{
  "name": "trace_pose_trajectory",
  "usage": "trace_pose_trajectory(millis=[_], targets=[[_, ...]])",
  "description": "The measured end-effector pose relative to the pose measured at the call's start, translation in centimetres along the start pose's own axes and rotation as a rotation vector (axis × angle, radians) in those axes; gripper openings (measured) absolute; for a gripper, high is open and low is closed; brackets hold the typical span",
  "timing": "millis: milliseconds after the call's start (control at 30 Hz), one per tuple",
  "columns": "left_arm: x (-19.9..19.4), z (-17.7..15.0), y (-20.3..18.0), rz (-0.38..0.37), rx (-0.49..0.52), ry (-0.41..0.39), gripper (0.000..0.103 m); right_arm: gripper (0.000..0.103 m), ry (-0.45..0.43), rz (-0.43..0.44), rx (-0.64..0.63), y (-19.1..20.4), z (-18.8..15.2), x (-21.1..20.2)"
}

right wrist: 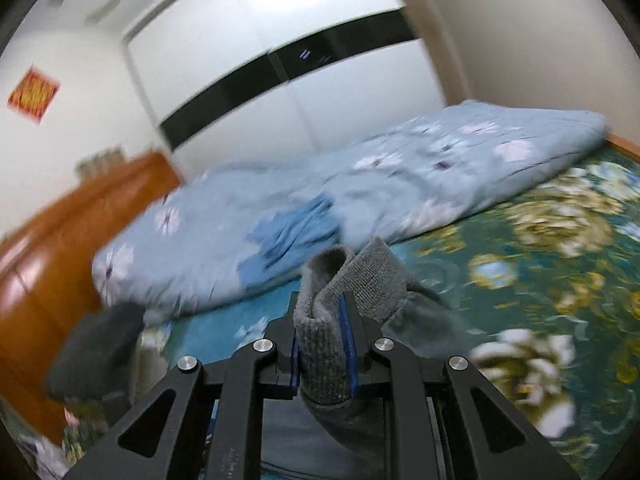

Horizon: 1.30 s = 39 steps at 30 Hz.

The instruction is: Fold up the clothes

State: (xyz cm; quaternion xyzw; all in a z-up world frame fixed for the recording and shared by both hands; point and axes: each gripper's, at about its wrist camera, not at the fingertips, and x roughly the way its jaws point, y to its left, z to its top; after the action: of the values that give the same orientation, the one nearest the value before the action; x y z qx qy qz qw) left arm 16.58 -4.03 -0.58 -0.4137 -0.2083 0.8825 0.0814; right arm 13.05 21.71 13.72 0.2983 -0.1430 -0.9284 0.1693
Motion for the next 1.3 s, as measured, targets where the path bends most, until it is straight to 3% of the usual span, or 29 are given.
trace_pose_trajectory(millis=[133,267,467,567,600,767,933,1000,1167,1300], targets=[[-0.4,-0.2,2.7,0.004,-0.055,-0.002,0.082,0.018,0.133,0.009,-0.062,3.7,-3.2,6.4],[-0.3,-0.4,3.5,-0.044,-0.093,0.005,0.082,0.018,0.257,-0.032,-0.141,6.2,-8.0,10.7],[-0.3,-0.7,4.7,-0.117,-0.15,0.017,0.082,0.027,0.325,-0.049,-0.175,5.9,-11.6,11.3],[-0.2,-0.8,5.3,-0.153,-0.178,0.023,0.082,0.042,0.35,0.042,-0.17,5.7,-12.0,10.7],[-0.2,-0.8,5.4,-0.165,-0.183,0.024,0.082,0.043,0.349,0.075,-0.161,5.4,-12.0,10.0],[-0.2,-0.4,3.8,-0.229,-0.149,0.019,0.082,0.047,0.223,0.119,-0.039,1.5,-11.2,4.3],[1.1,-0.1,0.6,-0.307,-0.069,0.062,0.082,0.048,0.046,0.005,0.086,-4.7,-10.7,-2.2],[2.0,0.1,-0.8,-0.295,-0.025,0.068,0.082,0.048,0.003,-0.045,0.171,-8.0,-11.2,-4.1],[4.4,1.7,-1.9,-0.281,-0.014,0.103,0.082,0.048,-0.039,-0.109,0.357,-14.3,-13.1,-6.7],[7.2,3.6,-2.2,-0.271,0.0,0.174,0.082,0.048,-0.052,-0.122,0.43,-16.8,-14.5,-7.6]])
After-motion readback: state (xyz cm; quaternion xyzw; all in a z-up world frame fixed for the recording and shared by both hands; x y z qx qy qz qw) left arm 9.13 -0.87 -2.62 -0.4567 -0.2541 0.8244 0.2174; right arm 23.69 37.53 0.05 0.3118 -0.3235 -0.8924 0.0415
